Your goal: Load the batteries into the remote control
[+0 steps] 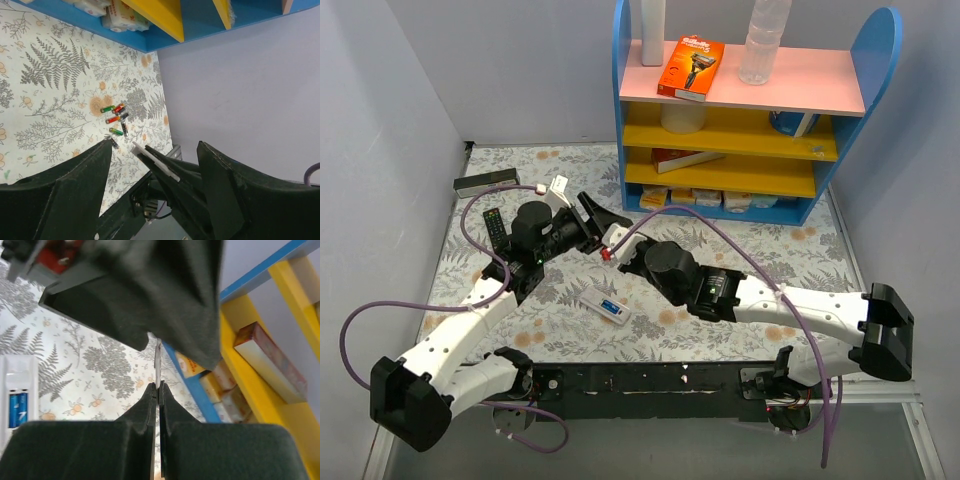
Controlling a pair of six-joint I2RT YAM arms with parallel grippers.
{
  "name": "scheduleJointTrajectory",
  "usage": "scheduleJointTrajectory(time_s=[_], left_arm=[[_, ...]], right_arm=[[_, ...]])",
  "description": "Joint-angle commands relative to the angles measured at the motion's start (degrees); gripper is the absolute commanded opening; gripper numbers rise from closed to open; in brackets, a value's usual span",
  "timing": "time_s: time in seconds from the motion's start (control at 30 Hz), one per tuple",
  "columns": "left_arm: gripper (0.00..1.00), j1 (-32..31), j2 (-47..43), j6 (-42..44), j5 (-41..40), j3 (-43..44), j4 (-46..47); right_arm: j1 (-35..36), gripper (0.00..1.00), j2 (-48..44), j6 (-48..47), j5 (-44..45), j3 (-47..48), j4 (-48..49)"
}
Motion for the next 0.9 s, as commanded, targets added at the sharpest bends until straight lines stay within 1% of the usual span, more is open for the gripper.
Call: scheduleJointTrajectory(time_s=[0.0, 0.17, 0.2, 0.23, 0.37, 0.4, 0.43, 0.5, 0.53, 0.57, 0.6, 0.63, 0.7, 0.73, 0.77, 0.8, 0.83, 0.87], left_arm=[[0.68, -0.3, 1.1, -3.2, 1.6, 3.5, -0.5], [0.64, -0.3, 1.3, -4.4, 2.3, 4.3, -1.0], [0.63, -0.3, 1.3, -4.6, 2.7, 4.4, -1.3], [0.63, -0.3, 1.5, -4.6, 2.8, 4.5, -1.4], [0.56, -0.3, 1.9, -5.0, 4.2, 4.6, -1.6], [0.52, -0.2, 1.9, -5.1, 4.2, 4.7, -1.5], [0.51, -0.2, 2.0, -5.0, 4.4, 4.7, -1.5], [0.47, -0.2, 2.1, -5.0, 4.7, 4.8, -1.6], [0.45, -0.3, 2.1, -5.1, 4.9, 4.8, -1.5], [0.43, -0.2, 2.1, -5.1, 4.8, 4.7, -1.4], [0.39, -0.3, 2.0, -5.1, 4.9, 4.5, -1.3], [0.36, -0.3, 1.9, -5.5, 4.9, 4.4, -1.1], [0.3, -0.3, 1.7, -5.7, 4.7, 4.1, -0.8], [0.22, -0.3, 1.7, -5.9, 4.6, 3.9, -0.6], [0.17, -0.3, 1.3, -6.1, 4.2, 3.7, -0.6], [0.14, -0.3, 1.1, -6.2, 4.0, 3.6, -0.6], [0.07, -0.3, 0.9, -6.3, 3.8, 3.2, -0.6], [0.05, -0.3, 0.5, -6.6, 3.2, 3.0, -0.6]], right_arm=[[2.8, 0.01, 1.4, -10.4, 11.5, -1.7, 11.2], [5.0, 0.01, 3.7, -16.2, 18.7, -3.2, 17.9], [5.2, 0.01, 4.0, -18.5, 20.6, -4.0, 21.0], [5.3, 0.01, 4.3, -19.5, 21.1, -4.2, 22.1], [6.0, 0.01, 5.2, -25.0, 23.9, -5.6, 28.4], [6.2, 0.01, 5.4, -26.3, 24.7, -6.0, 29.9], [6.6, 0.01, 6.0, -29.4, 25.2, -6.7, 33.3], [7.0, 0.01, 7.1, -32.8, 26.7, -7.6, 36.9], [7.5, 0.01, 7.6, -36.3, 27.0, -8.5, 41.4], [7.9, 0.01, 8.0, -38.6, 27.5, -9.0, 43.6], [8.2, 0.01, 9.1, -40.6, 28.1, -9.4, 46.2], [8.7, 0.01, 9.8, -44.6, 28.4, -9.7, 50.7], [9.2, 0.01, 11.7, -48.3, 29.5, -10.5, 55.5], [9.4, 0.01, 12.2, -50.2, 29.8, -10.7, 57.6], [9.6, 0.01, 12.8, -53.0, 30.5, -11.0, 61.6], [9.7, 0.01, 13.5, -54.3, 30.7, -11.1, 63.1], [9.7, 0.01, 13.9, -55.1, 30.9, -11.1, 64.5], [9.8, 0.01, 14.0, -56.4, 31.2, -11.2, 66.3]])
